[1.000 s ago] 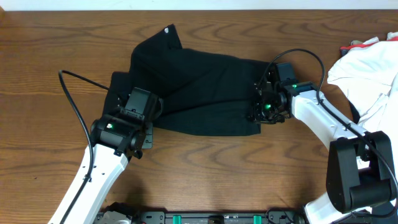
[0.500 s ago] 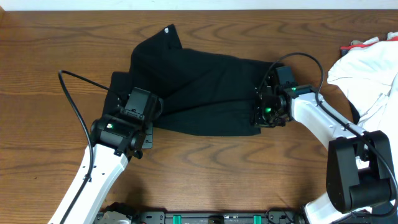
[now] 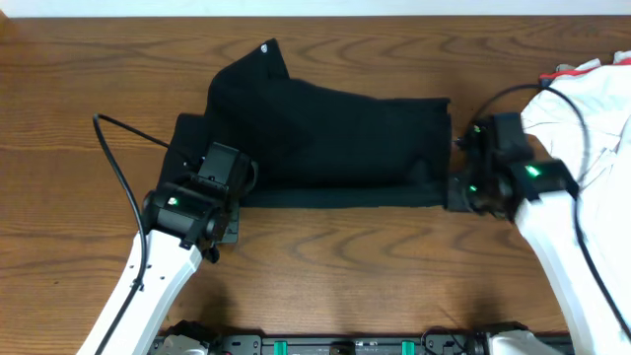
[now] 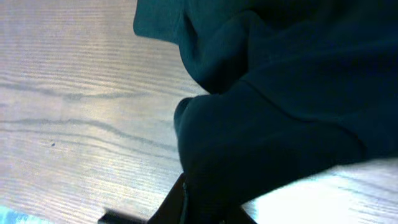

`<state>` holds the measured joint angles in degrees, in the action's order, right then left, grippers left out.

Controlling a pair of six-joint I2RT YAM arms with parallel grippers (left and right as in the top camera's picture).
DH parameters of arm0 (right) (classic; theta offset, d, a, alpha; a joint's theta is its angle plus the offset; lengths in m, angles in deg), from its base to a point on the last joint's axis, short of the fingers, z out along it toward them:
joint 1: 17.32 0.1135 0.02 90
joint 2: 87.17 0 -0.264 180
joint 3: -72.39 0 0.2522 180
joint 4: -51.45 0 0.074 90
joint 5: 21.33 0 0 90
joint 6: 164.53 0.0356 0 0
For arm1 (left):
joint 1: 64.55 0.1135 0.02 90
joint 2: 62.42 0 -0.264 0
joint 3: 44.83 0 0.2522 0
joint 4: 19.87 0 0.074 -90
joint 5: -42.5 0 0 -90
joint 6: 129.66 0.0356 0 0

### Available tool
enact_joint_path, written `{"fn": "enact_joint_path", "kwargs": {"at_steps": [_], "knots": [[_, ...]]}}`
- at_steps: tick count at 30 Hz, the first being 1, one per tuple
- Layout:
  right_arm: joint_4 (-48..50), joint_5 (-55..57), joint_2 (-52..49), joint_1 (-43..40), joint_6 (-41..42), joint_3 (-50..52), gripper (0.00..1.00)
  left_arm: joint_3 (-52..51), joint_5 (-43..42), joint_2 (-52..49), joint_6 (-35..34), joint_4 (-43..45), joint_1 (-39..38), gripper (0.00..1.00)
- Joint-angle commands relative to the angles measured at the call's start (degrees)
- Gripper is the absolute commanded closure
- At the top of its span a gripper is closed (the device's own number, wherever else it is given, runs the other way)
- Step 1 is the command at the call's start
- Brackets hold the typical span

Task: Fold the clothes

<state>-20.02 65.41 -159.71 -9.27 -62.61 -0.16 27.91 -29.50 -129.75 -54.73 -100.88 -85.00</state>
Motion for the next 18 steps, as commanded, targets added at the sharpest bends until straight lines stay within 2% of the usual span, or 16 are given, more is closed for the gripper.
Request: {"fn": "enact_joint_path", "kwargs": {"at_steps": [1, 6, 8, 10, 12, 16, 18], "knots": [[-1.38, 5.79, 4.35, -0.15, -0.81, -0.28, 0.97, 0.68, 2.34, 1.42, -0.72, -0.61, 0.28, 0.91], [-4.92, 3.02, 5.16, -0.15, -0.68, -0.13, 0.98, 0.68, 2.62, 1.53, -0.70, -1.42, 0.28, 0.91], [-5.75, 3.02, 4.87, -0.15, -0.59, 0.13, 0.99, 0.68, 2.58, 1.53, -0.72, -2.16, 0.28, 0.84], [-6.27, 3.02, 4.66, -0.15, -0.57, 0.28, 0.98, 0.68, 2.40, 1.53, -0.72, -2.64, 0.28, 0.74], [-6.47, 3.10, 4.63, -0.17, -0.13, 0.35, 0.90, 0.68, 2.43, 1.53, -0.74, -3.10, 0.28, 0.69], [-6.36, 3.76, 4.63, -0.17, 0.85, 0.35, 0.70, 0.68, 2.47, 1.53, -0.72, -3.82, 0.28, 0.67], [-6.16, 5.22, 4.63, -0.17, 2.43, 0.35, 0.67, 0.68, 2.47, 1.53, -0.72, -3.91, 0.28, 0.64]]}}
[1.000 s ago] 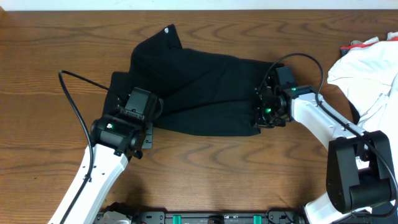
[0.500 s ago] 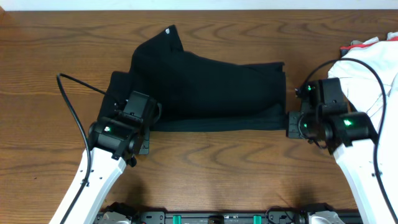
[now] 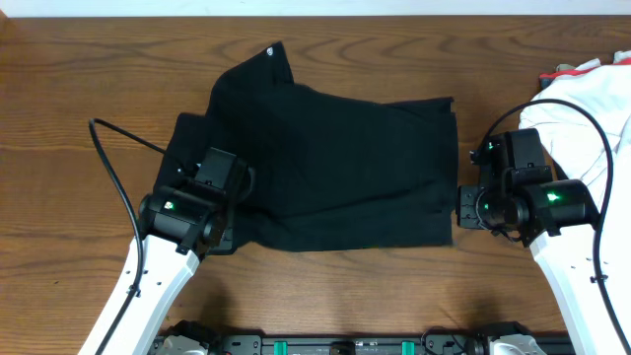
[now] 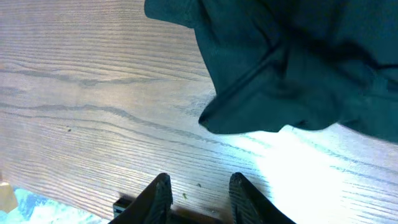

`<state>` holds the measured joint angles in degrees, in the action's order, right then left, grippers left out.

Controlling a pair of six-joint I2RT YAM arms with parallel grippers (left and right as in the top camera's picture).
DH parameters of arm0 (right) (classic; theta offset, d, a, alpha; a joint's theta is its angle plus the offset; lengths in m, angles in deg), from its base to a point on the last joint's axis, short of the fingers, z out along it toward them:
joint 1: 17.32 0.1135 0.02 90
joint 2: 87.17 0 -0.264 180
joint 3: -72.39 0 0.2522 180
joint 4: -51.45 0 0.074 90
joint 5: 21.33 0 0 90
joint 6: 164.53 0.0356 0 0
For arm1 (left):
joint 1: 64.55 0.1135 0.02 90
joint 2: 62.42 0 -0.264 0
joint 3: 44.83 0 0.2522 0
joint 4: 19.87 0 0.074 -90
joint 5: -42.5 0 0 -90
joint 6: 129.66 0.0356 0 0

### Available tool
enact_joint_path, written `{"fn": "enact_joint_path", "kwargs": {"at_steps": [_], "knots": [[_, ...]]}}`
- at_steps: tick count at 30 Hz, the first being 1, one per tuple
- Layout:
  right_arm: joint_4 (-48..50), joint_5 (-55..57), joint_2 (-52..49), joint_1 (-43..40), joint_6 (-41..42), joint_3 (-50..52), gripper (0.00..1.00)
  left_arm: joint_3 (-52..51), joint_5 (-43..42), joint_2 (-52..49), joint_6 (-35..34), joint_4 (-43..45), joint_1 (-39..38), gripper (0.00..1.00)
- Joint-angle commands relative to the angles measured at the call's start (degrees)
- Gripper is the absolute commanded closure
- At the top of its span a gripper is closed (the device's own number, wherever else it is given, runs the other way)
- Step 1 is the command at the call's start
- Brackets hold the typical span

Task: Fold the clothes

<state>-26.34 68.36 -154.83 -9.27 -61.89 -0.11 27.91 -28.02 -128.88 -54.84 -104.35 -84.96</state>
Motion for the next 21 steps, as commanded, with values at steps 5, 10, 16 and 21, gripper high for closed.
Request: {"fn": "enact_joint_path", "kwargs": {"at_steps": [5, 10, 16, 21], "knots": [[5.07, 2.51, -0.37, -0.17, 3.19, 0.31, 0.55, 0.66, 3.52, 0.59, -1.66, 2.03, 0.24, 0.51], [14.84, -3.15, -3.82, -0.17, 3.23, 0.31, 0.59, 0.59, 2.82, -1.20, -1.62, 12.81, 0.26, 0.46], [27.06, -7.89, -16.63, -0.17, 3.19, 0.31, 0.67, 0.55, -4.15, -10.27, 8.02, 26.53, 1.25, 0.48], [35.74, -10.99, -29.68, -0.17, 3.19, 0.31, 0.78, 0.55, -4.52, -20.55, 11.85, 35.54, 4.04, 0.64]]}}
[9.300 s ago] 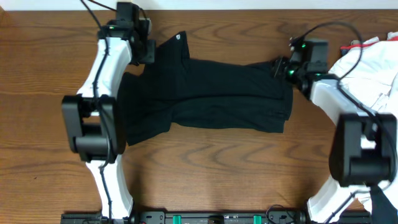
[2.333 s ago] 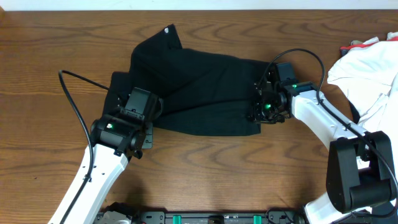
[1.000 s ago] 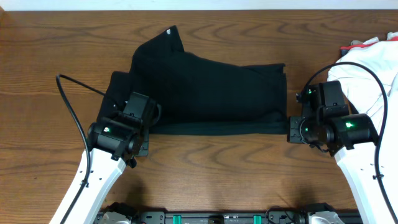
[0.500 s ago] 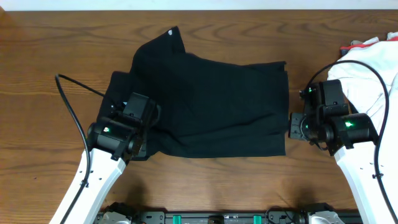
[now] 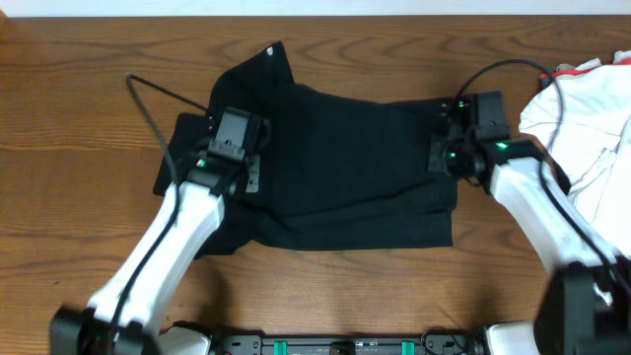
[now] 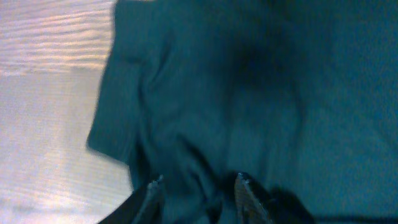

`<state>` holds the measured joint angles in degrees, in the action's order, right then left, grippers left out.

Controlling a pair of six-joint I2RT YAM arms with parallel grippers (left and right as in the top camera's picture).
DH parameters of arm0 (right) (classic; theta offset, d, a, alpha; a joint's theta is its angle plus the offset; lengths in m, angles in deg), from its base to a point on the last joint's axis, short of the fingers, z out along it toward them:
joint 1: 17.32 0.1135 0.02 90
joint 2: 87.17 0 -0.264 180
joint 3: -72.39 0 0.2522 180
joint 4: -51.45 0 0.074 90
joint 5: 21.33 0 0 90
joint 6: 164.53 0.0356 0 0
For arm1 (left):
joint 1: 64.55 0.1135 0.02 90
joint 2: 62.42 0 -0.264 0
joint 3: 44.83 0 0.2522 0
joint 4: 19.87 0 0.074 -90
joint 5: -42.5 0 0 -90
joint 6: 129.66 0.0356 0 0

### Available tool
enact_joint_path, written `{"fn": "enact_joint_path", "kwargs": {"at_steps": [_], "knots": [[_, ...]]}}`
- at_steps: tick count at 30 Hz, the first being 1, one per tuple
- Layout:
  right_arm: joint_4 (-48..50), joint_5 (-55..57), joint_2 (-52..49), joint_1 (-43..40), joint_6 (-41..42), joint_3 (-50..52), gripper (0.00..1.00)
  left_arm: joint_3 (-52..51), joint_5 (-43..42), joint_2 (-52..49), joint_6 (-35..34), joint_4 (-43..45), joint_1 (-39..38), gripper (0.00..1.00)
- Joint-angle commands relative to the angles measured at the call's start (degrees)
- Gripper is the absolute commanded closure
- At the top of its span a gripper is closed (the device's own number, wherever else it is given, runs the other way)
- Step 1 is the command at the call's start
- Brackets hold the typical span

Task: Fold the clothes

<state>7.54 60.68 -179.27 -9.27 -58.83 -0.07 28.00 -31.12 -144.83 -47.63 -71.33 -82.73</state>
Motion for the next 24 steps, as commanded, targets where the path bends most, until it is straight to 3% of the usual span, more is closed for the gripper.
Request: {"fn": "enact_joint_path", "kwargs": {"at_steps": [1, 8, 16, 24], "knots": [[3.41, -3.82, -7.13, -0.17, 0.13, 0.26, 0.81, 0.46, -1.42, -6.25, 5.11, 4.46, 2.29, 0.66], [14.53, -4.48, -17.46, -0.22, 0.17, 0.26, 0.90, 0.46, -1.42, -15.39, 6.27, 15.58, 5.90, 0.68], [17.20, -0.83, -25.05, -1.29, 0.17, 0.26, 0.95, 0.46, -1.86, -25.64, 6.29, 16.20, 12.11, 0.73], [15.69, 6.73, -26.08, -6.03, 0.13, 0.20, 0.93, 0.46, -1.84, -30.47, 6.51, 16.81, 17.92, 0.76]]}}
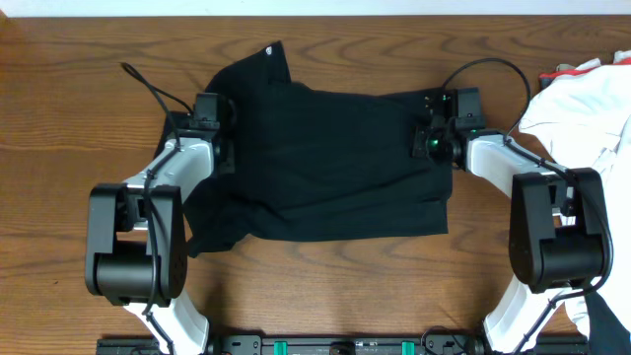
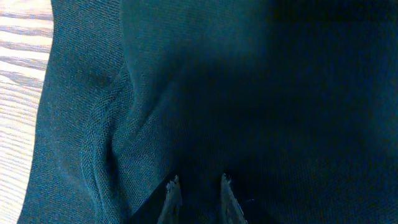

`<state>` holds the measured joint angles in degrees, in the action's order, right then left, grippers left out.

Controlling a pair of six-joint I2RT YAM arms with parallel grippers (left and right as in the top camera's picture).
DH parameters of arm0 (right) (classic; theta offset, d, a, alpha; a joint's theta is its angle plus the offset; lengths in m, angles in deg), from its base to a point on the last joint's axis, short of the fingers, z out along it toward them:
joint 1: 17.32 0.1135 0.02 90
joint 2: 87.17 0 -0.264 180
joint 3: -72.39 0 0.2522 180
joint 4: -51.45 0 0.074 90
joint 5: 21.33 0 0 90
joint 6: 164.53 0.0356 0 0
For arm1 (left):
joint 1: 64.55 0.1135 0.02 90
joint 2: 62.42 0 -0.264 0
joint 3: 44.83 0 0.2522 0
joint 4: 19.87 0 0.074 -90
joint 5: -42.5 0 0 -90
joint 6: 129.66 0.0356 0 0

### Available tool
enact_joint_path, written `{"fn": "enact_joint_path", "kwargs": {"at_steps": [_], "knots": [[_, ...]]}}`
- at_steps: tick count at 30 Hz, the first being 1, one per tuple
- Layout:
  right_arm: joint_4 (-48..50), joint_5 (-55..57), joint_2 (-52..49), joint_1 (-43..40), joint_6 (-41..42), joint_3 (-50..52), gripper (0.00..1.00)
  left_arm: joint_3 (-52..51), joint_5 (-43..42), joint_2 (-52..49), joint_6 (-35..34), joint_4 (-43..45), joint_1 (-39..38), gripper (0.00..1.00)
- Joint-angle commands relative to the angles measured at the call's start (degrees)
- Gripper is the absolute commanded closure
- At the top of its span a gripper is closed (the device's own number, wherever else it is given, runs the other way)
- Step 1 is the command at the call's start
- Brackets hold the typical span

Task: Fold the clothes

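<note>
A black garment [image 1: 335, 158] lies spread flat on the wooden table, with one corner pointing toward the far edge. My left gripper [image 1: 222, 148] is low over its left part. In the left wrist view the left gripper [image 2: 198, 193] is open by a narrow gap. Its fingertips [image 2: 171, 194] press down into the dark cloth [image 2: 249, 93] beside a raised crease. My right gripper [image 1: 426, 143] sits on the garment's right edge. Its jaws are too small and dark to read.
A heap of white clothes [image 1: 582, 108] with a bit of red lies at the right edge of the table, close behind the right arm. Bare wood [image 2: 18, 62] shows just left of the garment. Both arms reach in from the near edge.
My left gripper has moved further left and toward the far edge on the garment, and its gap has narrowed. The right gripper shifted slightly, still at the right edge. The garment lies much as before.
The garment was first a narrower band, with my left gripper shut on its near left edge and the right gripper at the near right corner. It then lay spread toward me, the left gripper open over bare wood. Both grippers were then over the upper sides, where they are now.
</note>
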<state>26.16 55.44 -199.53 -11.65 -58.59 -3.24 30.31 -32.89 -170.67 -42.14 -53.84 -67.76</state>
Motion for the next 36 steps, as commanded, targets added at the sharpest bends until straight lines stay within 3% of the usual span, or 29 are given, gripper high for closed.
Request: {"fn": "enact_joint_path", "kwargs": {"at_steps": [1, 7, 11, 14, 17, 19, 21, 25, 36], "knots": [[-3.21, 12.50, -5.81, -4.48, -0.11, 3.37, 0.93, -1.86, -0.07, -4.63, 1.03, -0.46, 3.65, 0.76], [-3.45, 6.95, -5.60, -8.37, -1.55, 2.64, 0.92, -1.77, -0.20, -4.39, 1.25, -0.04, 6.19, 0.76], [-3.21, -5.66, -3.28, -8.66, -5.35, 1.01, 0.75, -0.79, -1.81, -1.73, 1.27, -1.57, 5.29, 0.75], [-3.19, -13.44, 0.50, -8.66, -5.33, -0.39, 0.69, 0.74, -1.79, 2.64, 1.42, -4.17, 4.22, 0.70], [-2.58, -17.42, 5.42, -8.41, -5.27, -1.27, 0.72, 1.38, -2.78, 8.59, 1.40, -5.84, 3.28, 0.65], [-2.38, -17.07, 8.63, -7.78, -5.25, -1.29, 0.87, 1.38, -5.57, 12.07, 1.42, -5.57, 2.84, 0.64], [-1.86, -16.20, 10.99, -6.71, -5.25, -1.29, 0.93, 1.38, -10.27, 14.19, 2.27, -3.65, 2.54, 0.64], [-0.13, -12.46, 11.74, -3.06, -3.15, -1.29, 0.94, 1.38, -20.87, 13.40, 5.53, 2.54, 2.19, 0.68], [8.28, -3.15, 1.16, 5.68, 3.30, -1.29, 0.97, 1.38, -30.71, -0.42, 5.84, 13.33, 2.10, 0.76]]}}
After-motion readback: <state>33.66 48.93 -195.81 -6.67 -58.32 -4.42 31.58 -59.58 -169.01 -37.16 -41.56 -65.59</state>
